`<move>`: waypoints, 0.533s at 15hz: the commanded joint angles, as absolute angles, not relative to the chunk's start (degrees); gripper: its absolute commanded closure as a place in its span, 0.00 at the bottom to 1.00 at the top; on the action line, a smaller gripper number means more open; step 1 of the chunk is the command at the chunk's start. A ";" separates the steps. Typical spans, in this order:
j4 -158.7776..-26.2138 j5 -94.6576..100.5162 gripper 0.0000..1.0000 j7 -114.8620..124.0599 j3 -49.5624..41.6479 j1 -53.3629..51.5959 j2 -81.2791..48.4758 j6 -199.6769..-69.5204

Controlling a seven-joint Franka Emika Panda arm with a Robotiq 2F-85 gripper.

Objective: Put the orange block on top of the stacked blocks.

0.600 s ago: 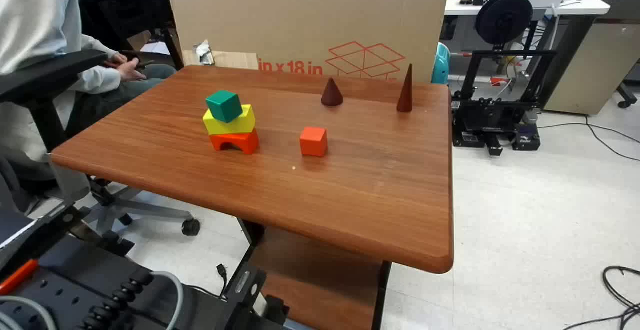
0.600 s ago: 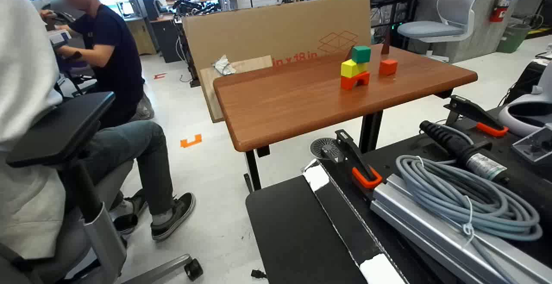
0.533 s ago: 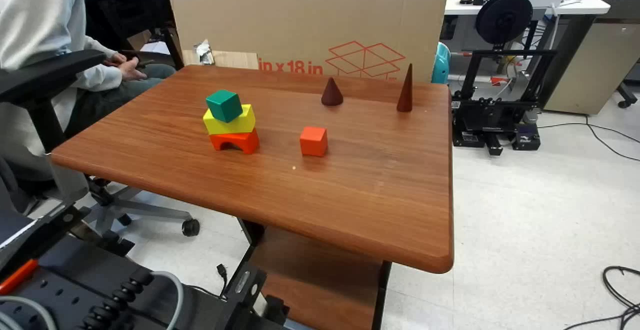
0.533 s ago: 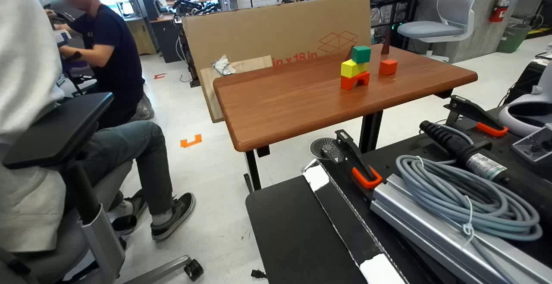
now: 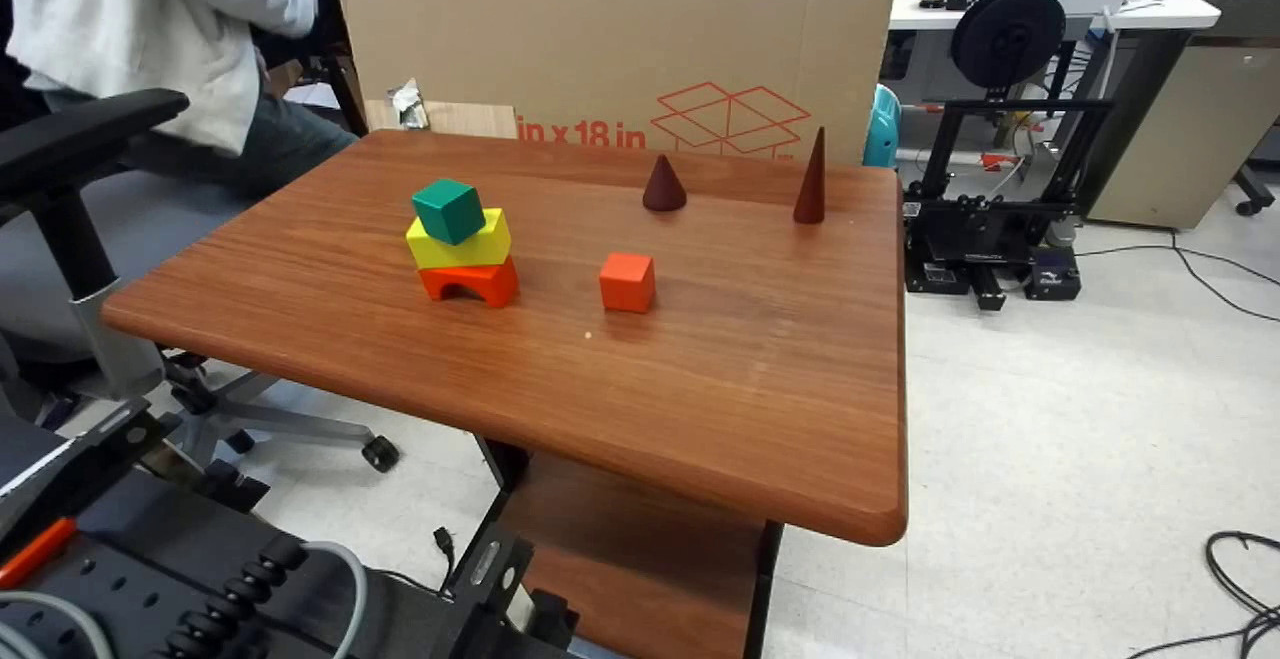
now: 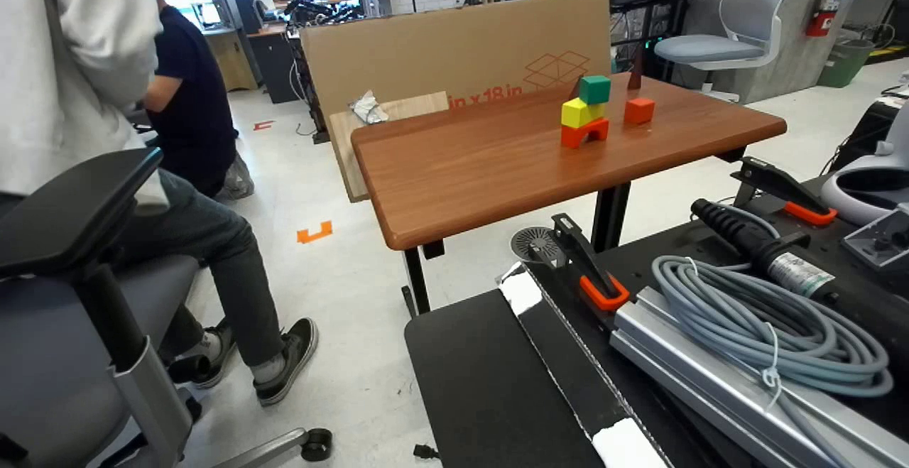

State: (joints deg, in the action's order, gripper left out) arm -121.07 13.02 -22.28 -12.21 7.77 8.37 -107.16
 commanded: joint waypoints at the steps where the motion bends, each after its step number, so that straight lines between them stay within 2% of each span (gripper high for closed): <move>1: -120.97 12.94 0.00 -22.35 -11.79 8.20 8.34 -107.04; 8: -119.28 10.68 0.00 -22.92 -10.75 7.54 0.92 -112.83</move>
State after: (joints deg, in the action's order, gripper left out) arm -121.14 12.61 -22.28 -11.50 7.69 5.09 -109.75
